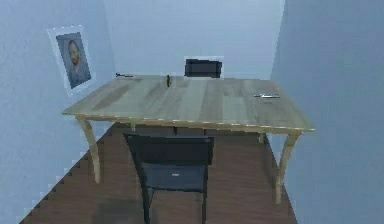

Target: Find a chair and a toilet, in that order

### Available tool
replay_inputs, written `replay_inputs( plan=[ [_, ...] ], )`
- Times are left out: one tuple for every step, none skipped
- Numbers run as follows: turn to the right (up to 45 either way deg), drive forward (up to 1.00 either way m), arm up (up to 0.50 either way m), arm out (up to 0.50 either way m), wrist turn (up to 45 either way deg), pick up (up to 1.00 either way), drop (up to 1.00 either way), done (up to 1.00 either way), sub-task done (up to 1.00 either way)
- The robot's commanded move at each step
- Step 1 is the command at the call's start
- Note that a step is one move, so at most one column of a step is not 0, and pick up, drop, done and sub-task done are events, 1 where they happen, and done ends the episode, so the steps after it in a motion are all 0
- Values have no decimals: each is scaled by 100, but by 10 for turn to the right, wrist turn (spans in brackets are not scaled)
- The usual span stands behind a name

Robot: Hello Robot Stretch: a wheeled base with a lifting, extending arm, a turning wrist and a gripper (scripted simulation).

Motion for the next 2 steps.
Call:
replay_inputs(
  plan=[
    [0, 0, 0, 0, 0, 0, 0, 0, 100],
    [-450, 0, 0, 0, 0, 0, 0, 0, 0]
  ],
)
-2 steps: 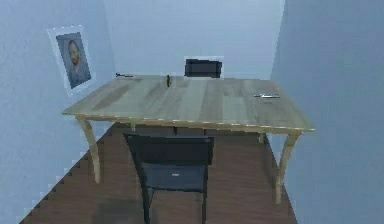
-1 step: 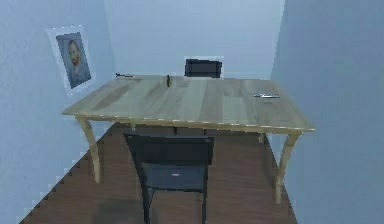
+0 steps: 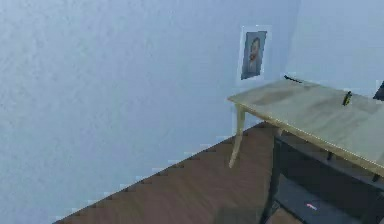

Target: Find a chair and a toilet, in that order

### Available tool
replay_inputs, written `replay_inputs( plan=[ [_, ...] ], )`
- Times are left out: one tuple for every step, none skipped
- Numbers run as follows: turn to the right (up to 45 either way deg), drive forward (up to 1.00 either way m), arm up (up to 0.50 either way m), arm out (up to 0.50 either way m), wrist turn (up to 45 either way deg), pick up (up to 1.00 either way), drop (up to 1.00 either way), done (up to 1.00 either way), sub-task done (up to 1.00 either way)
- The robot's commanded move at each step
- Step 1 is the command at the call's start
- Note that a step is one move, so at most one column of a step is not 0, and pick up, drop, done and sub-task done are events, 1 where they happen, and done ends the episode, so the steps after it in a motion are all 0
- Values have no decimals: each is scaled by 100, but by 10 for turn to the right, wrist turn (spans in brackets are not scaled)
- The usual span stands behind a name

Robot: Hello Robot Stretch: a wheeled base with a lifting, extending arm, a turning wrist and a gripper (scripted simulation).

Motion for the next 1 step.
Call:
replay_inputs(
  plan=[
    [-450, 0, 0, 0, 0, 0, 0, 0, 0]
  ],
)
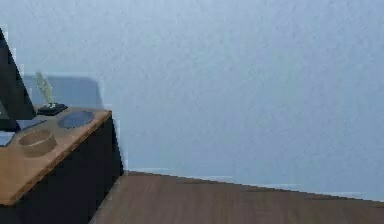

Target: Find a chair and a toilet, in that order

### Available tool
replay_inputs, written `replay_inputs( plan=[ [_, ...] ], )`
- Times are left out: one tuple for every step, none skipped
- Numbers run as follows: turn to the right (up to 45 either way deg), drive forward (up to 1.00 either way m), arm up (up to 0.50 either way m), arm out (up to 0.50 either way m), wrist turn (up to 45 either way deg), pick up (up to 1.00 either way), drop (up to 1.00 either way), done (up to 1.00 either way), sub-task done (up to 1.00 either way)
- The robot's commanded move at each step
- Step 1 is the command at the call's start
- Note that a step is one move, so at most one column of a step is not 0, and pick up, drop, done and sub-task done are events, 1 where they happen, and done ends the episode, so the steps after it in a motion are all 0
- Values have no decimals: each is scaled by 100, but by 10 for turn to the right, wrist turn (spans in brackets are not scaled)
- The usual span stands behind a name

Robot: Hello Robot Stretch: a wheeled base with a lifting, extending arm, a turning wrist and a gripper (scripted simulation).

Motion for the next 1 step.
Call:
replay_inputs(
  plan=[
    [-450, 0, 0, 0, 0, 0, 0, 0, 0]
  ],
)
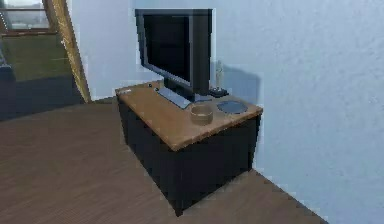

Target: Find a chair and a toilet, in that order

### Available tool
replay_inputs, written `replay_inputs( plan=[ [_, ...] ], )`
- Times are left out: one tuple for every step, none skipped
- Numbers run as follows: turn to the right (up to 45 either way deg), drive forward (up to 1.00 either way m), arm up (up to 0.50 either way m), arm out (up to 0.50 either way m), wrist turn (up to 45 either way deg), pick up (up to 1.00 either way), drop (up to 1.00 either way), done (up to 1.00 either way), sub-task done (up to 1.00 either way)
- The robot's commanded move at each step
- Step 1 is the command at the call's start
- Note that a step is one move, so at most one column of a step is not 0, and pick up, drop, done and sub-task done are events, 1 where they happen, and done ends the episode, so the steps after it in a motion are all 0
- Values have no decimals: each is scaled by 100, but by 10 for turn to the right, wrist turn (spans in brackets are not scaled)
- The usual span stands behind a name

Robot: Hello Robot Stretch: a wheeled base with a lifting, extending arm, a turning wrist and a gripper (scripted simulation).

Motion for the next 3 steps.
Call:
replay_inputs(
  plan=[
    [-330, 0, 0, 0, 0, 0, 0, 0, 0],
    [0, 100, 0, 0, 0, 0, 0, 0, 0],
    [-30, 0, 0, 0, 0, 0, 0, 0, 0]
  ],
)
